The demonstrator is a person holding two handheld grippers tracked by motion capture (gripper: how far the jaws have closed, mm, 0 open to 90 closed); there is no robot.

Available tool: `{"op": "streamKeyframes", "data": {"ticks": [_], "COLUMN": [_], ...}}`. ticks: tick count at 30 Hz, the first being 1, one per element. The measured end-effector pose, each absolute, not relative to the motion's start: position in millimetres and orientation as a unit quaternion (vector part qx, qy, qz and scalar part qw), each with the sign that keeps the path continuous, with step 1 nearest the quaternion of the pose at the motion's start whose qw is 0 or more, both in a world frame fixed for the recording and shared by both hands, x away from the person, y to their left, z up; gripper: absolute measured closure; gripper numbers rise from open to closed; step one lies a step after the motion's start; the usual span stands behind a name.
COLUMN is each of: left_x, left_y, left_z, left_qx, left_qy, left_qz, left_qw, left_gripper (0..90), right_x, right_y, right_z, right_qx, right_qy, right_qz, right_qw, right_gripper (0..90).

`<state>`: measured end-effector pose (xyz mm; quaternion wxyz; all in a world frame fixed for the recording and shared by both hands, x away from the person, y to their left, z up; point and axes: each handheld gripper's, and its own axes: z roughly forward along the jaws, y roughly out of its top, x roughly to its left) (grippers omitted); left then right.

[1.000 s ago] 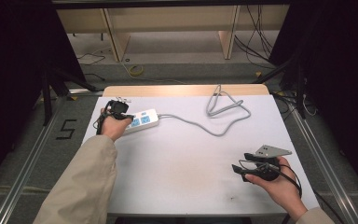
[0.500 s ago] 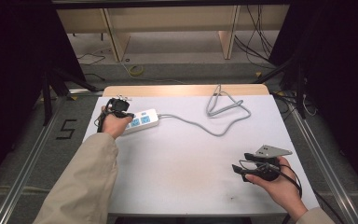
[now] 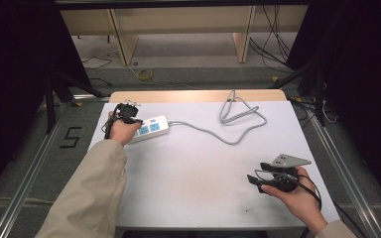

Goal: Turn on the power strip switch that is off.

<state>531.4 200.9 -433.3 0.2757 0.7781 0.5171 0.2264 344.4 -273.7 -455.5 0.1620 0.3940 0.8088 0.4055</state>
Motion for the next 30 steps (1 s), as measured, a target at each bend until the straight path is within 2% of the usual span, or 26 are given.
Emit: {"op": "streamKeyframes", "data": {"ticks": [30], "left_x": [544], "left_y": [199], "left_z": [-432], "left_qx": [0.784], "left_qy": [0.513], "left_qz": [0.229], "left_qw": [0.263], "left_gripper": [89.8], "right_x": [345], "right_y": [-274], "right_z": [-456], "right_qx": [0.394], "right_qy": [0.810], "right_qz": [0.402], "right_qw": [0.163], "right_gripper": [31.2]}}
